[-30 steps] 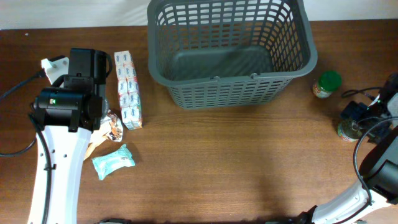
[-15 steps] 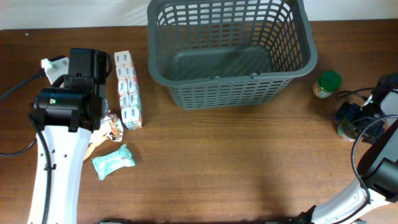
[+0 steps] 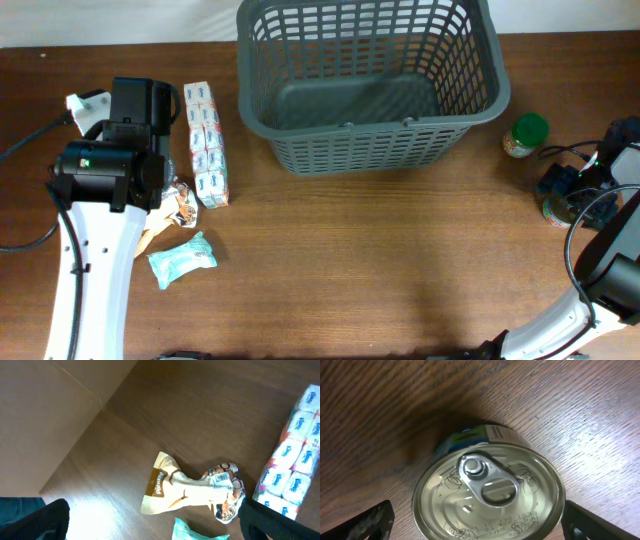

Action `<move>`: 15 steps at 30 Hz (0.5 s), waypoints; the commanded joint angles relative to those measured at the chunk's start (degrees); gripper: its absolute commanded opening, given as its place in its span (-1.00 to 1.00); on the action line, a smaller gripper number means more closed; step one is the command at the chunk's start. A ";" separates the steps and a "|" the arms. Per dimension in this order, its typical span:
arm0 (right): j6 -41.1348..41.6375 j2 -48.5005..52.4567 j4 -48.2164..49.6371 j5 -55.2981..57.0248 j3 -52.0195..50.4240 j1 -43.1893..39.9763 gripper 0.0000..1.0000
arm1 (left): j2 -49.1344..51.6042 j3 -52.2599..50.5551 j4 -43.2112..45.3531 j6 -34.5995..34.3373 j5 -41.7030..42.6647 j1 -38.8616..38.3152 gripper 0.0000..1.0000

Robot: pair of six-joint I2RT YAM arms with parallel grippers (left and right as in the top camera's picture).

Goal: Pack container
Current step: 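Lower the right gripper and grasp the silver tin can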

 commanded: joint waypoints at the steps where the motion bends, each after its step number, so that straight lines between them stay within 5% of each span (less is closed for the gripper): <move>1: -0.42 0.48 0.35 1.29 -0.48 0.04 0.98 | 0.13 0.20 0.09 0.09 0.59 0.39 1.00; 15: -0.61 1.90 0.87 1.49 -0.76 0.04 0.98 | 0.15 0.20 0.09 0.09 0.59 0.39 1.00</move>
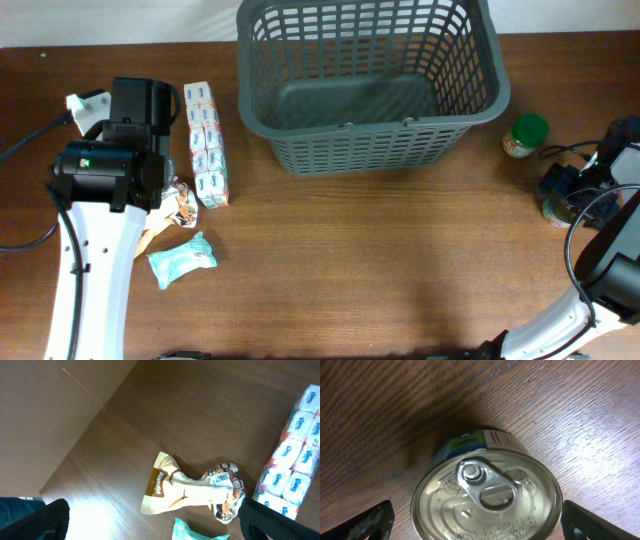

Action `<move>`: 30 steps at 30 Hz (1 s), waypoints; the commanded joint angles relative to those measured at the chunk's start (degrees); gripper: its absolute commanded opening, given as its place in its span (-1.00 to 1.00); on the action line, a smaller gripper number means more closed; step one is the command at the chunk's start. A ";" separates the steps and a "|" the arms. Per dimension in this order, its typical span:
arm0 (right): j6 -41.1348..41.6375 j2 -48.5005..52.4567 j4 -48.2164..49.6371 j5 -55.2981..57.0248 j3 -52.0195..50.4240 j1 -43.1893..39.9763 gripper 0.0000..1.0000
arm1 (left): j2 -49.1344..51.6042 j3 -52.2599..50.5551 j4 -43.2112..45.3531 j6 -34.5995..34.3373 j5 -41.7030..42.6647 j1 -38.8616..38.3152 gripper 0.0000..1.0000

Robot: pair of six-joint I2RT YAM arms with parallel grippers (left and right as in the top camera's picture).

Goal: Pack container
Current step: 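Lower the right gripper and grasp the silver tin can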

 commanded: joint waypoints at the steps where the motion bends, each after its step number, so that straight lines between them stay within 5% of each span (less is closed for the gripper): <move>1: -0.37 1.92 0.24 1.09 -0.74 0.07 0.98 | 0.15 0.20 0.11 0.09 0.59 0.39 1.00; 23: -0.35 4.11 0.81 1.07 -0.74 0.07 1.00 | 0.15 0.20 0.11 0.09 0.59 0.39 1.00; 30: -0.15 4.11 0.81 1.07 -0.74 0.07 0.47 | 0.15 0.20 0.11 0.09 0.59 0.39 1.00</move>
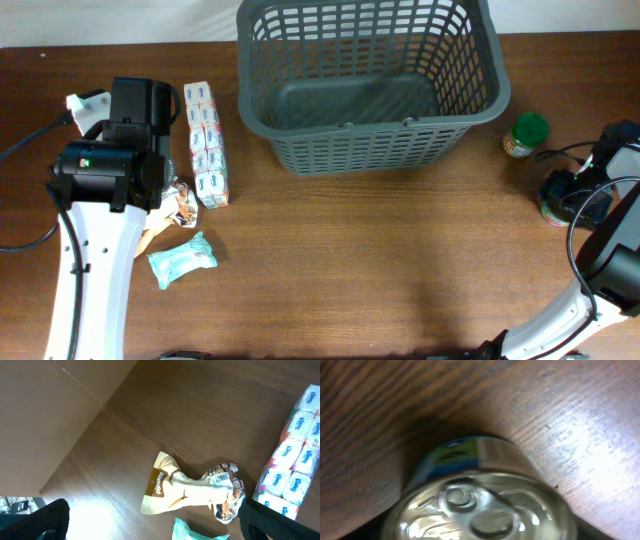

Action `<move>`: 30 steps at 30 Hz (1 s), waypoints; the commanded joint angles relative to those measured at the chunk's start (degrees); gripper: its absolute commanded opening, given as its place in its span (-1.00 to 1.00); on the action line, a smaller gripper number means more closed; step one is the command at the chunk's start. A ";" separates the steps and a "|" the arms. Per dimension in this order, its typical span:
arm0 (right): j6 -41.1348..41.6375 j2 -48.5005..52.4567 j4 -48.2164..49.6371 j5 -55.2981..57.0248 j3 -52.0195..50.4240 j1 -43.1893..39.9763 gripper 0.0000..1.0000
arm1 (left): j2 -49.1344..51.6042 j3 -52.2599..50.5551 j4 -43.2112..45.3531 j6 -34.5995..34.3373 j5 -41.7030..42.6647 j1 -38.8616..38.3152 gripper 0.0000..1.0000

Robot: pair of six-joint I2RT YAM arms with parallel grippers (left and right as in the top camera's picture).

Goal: Pack container
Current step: 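Lower the right gripper and grasp the silver tin can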

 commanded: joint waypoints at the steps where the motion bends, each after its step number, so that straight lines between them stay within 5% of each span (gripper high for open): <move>1: 0.55 1.33 0.00 0.92 -0.63 0.07 0.41 | 0.15 0.20 0.09 0.09 0.59 0.39 1.00; 7: 0.55 1.33 0.02 0.90 -0.63 0.07 0.29 | 0.15 0.20 0.09 0.09 0.59 0.39 1.00; 16: 1.62 1.33 0.02 0.92 -0.61 0.07 -0.32 | 0.15 0.20 0.09 0.09 0.59 0.39 1.00; 22: 1.62 1.31 -0.04 0.90 -0.52 0.07 -0.92 | 0.15 0.20 0.09 0.09 0.59 0.39 1.00; 30: 1.64 1.22 -4.26 0.94 4.74 0.07 -0.92 | 0.15 0.20 0.09 0.09 0.59 0.39 1.00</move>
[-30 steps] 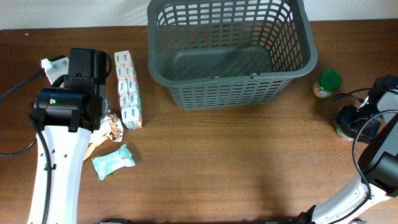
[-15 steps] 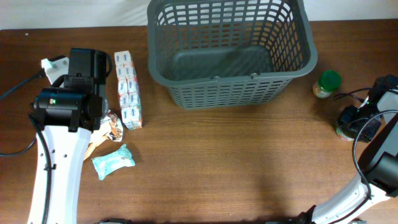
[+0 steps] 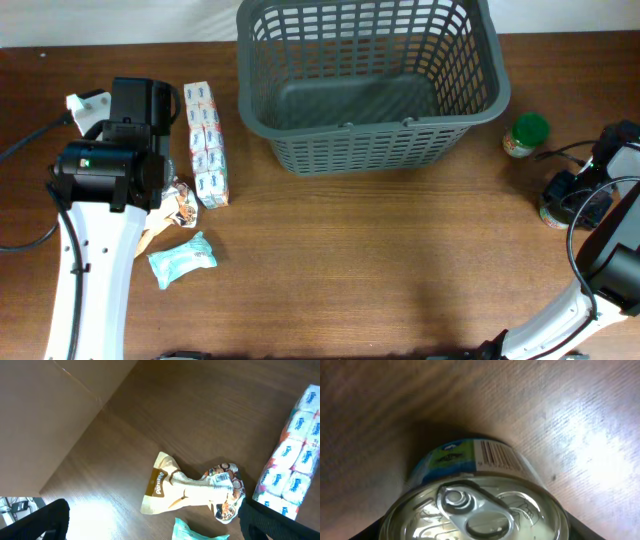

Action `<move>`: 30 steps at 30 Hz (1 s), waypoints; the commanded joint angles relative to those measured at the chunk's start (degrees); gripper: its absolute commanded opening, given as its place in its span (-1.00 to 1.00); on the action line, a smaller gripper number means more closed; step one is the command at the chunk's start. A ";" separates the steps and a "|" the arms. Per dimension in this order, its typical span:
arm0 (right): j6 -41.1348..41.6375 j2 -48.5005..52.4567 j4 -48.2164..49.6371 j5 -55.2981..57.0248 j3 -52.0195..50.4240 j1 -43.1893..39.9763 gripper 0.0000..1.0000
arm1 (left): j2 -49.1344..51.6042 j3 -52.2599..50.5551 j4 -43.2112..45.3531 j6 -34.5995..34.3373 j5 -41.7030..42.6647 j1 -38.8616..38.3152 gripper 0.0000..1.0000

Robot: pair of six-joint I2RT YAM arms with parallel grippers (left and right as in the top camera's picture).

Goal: Pack container
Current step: 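Lower the right gripper and grasp the silver tin can, then lift the tin can and carry it over the basket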

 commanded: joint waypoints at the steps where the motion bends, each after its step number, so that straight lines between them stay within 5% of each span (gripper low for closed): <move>1: 0.33 0.87 -2.56 0.76 5.42 0.07 -0.92 | 0.15 0.20 0.11 0.09 0.59 0.39 1.00; 18: 3.74 -2.32 -28.24 -0.74 46.64 1.03 -0.93 | 0.15 0.20 0.11 0.09 0.59 0.39 0.99; 30: 7.72 -5.05 -34.84 -5.97 83.21 18.82 -0.92 | 0.15 0.20 0.11 0.09 0.59 0.39 1.00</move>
